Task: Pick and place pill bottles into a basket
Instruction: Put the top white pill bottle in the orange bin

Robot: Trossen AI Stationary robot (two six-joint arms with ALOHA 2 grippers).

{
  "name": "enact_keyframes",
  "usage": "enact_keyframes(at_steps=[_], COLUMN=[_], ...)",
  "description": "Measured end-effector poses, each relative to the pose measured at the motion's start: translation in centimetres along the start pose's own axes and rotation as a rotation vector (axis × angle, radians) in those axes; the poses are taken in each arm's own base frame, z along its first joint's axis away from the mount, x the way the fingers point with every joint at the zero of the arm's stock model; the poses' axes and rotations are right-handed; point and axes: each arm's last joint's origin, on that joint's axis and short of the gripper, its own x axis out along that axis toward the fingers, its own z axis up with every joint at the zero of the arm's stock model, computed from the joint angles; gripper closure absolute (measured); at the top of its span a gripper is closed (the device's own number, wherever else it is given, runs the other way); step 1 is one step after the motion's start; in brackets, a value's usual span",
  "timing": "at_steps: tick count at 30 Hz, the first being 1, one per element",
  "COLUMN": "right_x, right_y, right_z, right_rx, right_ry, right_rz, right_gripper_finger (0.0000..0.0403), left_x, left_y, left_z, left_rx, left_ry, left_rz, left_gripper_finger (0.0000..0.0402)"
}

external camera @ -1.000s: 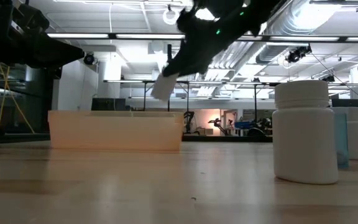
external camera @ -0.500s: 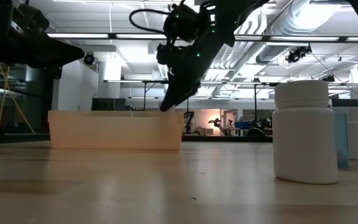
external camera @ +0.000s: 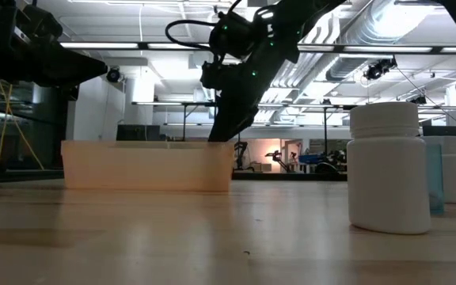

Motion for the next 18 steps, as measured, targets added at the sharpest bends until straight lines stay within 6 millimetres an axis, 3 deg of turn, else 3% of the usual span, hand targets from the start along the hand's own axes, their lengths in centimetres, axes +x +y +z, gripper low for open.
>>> enact_keyframes(at_steps=[4,7,13,18], right_x=[-0.1,-1.4,-7.0,-10.7], right_y=[-0.1,-0.2,0.6,3.4], right_z=[0.1,0.9,4.0,4.1], right_rx=[0.011,0.04,0.075,0.098], right_ry=[0.003,0.036,0.14,0.338], right_rz=[-0.004,0.005,0.037,0.041], right_gripper_finger=[0.0167,0.0164,0.0172,0.0178], left_x=[0.0,0.0,0.0,0.0], left_y=[0.0,0.0,0.0,0.0], left_z=[0.0,0.0,0.0,0.0], left_rx=[0.0,0.0,0.0,0.0], left_ry=[0.0,0.0,0.0,0.0], left_rz=[0.0,0.0,0.0,0.0], left_gripper_finger=[0.0323,0.0323,0.0323,0.0323])
